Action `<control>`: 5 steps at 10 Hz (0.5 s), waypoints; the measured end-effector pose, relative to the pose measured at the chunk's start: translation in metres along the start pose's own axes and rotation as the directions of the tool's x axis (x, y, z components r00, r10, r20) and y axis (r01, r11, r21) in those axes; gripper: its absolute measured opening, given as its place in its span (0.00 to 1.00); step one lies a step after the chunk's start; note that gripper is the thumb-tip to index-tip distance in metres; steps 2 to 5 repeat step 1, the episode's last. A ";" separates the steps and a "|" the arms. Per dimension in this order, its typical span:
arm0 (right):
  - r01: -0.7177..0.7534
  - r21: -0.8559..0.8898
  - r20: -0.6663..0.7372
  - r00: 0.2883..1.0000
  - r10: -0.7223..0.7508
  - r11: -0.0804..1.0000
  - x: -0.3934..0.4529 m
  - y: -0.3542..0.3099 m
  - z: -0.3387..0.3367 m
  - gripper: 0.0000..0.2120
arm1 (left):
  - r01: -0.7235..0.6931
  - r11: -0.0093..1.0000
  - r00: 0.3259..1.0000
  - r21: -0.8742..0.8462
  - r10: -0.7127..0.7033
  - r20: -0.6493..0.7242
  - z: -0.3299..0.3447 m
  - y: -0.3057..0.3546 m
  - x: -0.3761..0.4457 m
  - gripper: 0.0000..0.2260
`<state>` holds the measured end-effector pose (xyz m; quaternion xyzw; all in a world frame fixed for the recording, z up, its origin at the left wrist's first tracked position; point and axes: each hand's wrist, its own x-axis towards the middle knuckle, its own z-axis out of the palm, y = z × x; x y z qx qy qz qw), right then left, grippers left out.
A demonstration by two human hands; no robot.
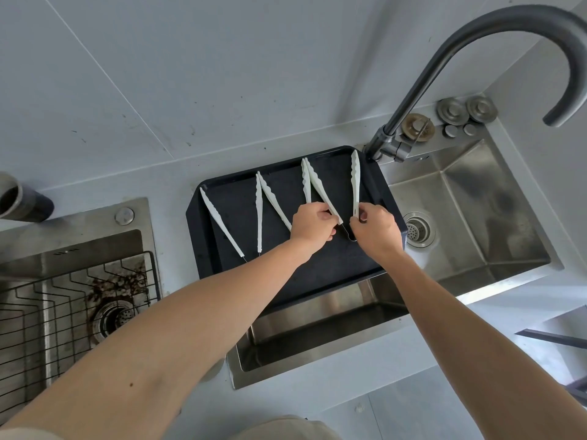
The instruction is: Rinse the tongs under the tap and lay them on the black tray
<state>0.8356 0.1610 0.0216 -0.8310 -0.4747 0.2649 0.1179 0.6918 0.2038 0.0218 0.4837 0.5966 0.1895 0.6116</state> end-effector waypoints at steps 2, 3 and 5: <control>-0.007 -0.072 -0.026 1.000 0.005 0.997 -0.006 -0.009 -0.002 0.14 | -0.001 1.000 0.999 0.028 0.002 -0.046 -0.008 -0.001 -0.002 0.18; -0.007 -0.072 -0.026 1.000 0.005 0.997 -0.006 -0.009 -0.002 0.14 | -0.001 1.000 0.999 0.028 0.002 -0.046 -0.008 -0.001 -0.002 0.18; -0.007 -0.072 -0.026 1.000 0.005 0.997 -0.006 -0.009 -0.002 0.14 | -0.001 1.000 0.999 0.028 0.002 -0.046 -0.008 -0.001 -0.002 0.18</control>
